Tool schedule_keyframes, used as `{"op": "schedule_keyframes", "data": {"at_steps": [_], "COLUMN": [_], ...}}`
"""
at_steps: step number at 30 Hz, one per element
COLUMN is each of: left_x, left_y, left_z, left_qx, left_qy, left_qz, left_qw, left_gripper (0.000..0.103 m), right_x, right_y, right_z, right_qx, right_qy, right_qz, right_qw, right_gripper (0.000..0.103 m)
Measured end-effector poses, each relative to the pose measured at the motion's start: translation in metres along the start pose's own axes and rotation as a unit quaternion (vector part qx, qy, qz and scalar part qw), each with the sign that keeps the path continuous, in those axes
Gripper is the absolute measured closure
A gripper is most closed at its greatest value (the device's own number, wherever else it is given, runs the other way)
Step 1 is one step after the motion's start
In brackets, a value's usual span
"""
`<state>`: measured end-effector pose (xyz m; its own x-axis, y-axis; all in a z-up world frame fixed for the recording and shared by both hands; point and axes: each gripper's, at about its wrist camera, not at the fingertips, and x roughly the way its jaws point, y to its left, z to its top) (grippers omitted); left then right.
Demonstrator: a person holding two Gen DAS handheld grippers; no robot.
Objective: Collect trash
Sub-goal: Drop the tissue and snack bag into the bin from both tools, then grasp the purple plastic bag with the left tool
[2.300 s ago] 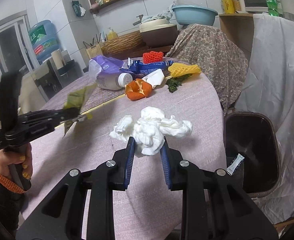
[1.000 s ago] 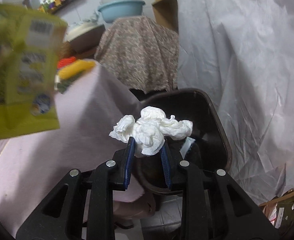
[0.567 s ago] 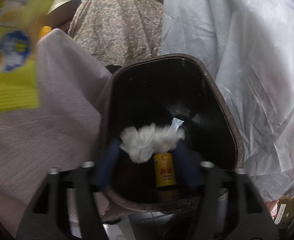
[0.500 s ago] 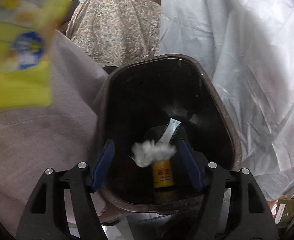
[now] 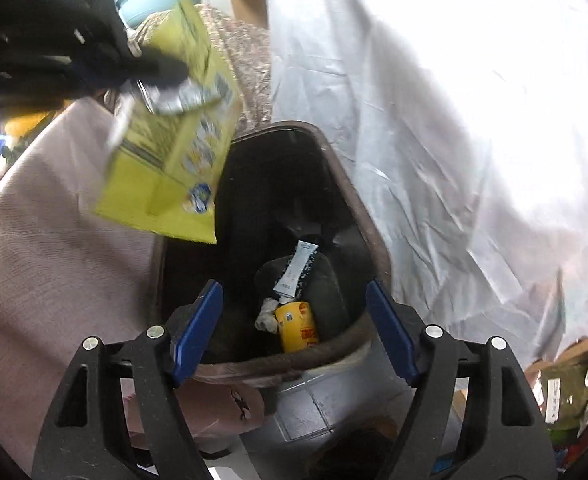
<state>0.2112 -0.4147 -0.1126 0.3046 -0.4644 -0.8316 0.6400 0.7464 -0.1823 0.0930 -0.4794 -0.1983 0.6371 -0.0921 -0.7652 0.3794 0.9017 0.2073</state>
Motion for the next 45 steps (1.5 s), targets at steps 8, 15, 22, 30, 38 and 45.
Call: {"op": "schedule_keyframes", "data": {"at_steps": [8,15,22,30,38,45], "left_x": [0.021,-0.005,-0.069,-0.171,-0.267,-0.283], "left_y": [0.001,0.005,0.028,0.087,0.171,0.269], "left_z": [-0.004,-0.001,-0.018,-0.065,-0.112,-0.133], "left_qx": [-0.007,-0.005,0.008,-0.029,-0.144,-0.331], "left_qy": [0.021,0.006,-0.044,-0.146,-0.242,-0.246], "left_qz": [0.028,0.016,0.006,0.083,0.193,0.121], "left_qw": [0.9993,0.9998,0.999,0.9853,0.9398,0.9029], "left_gripper": [0.029,0.026,0.017,0.013,0.008,0.01], "right_x": [-0.002,-0.012,-0.035,-0.055,-0.089,-0.117], "right_y": [-0.016,-0.011,0.014,0.062,0.109,0.139], "right_z": [-0.006,-0.004,0.005,0.012,0.016,0.024], "right_qx": [0.028,0.027,0.003,-0.051,-0.093,-0.13], "right_qy": [0.0,-0.01,-0.025,-0.038,-0.068,-0.102], "right_qz": [0.001,0.004,0.027,0.063,0.084,0.092], "right_qw": [1.0,1.0,0.999,0.996,0.99,0.982], "right_gripper": [0.029,0.029,0.029,0.027,0.027,0.027]}}
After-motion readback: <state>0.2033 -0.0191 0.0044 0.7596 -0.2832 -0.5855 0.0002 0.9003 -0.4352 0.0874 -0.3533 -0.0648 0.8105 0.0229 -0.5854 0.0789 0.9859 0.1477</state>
